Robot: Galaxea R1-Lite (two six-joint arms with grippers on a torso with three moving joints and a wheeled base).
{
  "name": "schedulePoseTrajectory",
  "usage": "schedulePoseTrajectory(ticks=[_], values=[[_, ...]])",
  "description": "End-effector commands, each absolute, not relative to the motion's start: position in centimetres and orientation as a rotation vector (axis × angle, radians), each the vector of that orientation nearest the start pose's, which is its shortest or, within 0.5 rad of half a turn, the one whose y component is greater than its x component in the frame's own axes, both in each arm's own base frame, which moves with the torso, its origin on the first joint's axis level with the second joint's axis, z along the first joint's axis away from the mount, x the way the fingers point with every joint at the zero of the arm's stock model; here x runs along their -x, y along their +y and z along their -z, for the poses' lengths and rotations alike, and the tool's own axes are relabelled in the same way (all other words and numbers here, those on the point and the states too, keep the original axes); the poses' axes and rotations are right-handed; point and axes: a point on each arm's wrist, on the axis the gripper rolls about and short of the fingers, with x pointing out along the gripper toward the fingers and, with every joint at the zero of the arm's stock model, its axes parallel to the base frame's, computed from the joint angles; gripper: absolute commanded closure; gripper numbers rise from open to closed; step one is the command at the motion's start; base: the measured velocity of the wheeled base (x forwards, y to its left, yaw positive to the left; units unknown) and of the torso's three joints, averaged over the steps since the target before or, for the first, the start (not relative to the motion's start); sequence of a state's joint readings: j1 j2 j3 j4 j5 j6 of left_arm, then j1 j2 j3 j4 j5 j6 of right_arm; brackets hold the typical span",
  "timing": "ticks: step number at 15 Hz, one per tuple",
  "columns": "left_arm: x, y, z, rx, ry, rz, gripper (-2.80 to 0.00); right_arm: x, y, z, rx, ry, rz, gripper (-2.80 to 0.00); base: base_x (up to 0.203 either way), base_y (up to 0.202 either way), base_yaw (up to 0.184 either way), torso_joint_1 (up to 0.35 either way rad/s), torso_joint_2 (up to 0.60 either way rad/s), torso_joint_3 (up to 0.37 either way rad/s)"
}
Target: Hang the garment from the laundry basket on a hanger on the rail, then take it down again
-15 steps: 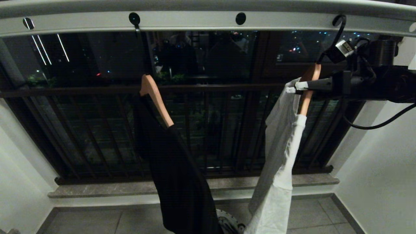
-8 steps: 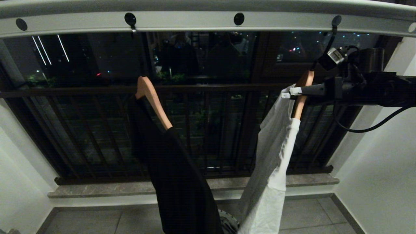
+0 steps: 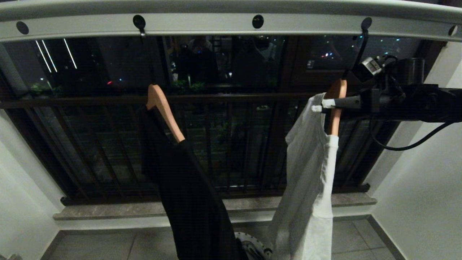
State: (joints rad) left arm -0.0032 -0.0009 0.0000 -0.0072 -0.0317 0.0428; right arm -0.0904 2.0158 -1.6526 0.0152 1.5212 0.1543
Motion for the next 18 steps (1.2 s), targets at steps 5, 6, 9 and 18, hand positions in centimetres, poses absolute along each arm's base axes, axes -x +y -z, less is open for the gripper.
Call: schedulePoseTrajectory(ticks=[5,6,9,18], values=[[2.3,-0.1,-7.6,-0.043,-0.008,0.035,0.00,-38.5,-1.3,-25.4,-0.430,0.398,-1.398,-2.80,0.000,0.000,0.000,0.000,0.00,0.000],[2.3,-0.1,-7.6,-0.044,-0.008,0.036,0.00,-38.1,-1.4,-25.3,-0.436,0.403,-1.395,-2.80,0.000,0.000,0.000,0.000,0.00,0.000],[2.3,-0.1,-7.5,-0.043,-0.007,0.036,0.00,-36.0,-1.9,-25.3,-0.454,0.412,-1.374,-2.80,0.000,0.000,0.000,0.000,0.00,0.000],[2.3,-0.1,-7.6,-0.043,-0.008,0.037,0.00,-30.1,-6.7,-25.8,-0.503,0.382,-1.198,-2.80,0.000,0.000,0.000,0.000,0.00,0.000]])
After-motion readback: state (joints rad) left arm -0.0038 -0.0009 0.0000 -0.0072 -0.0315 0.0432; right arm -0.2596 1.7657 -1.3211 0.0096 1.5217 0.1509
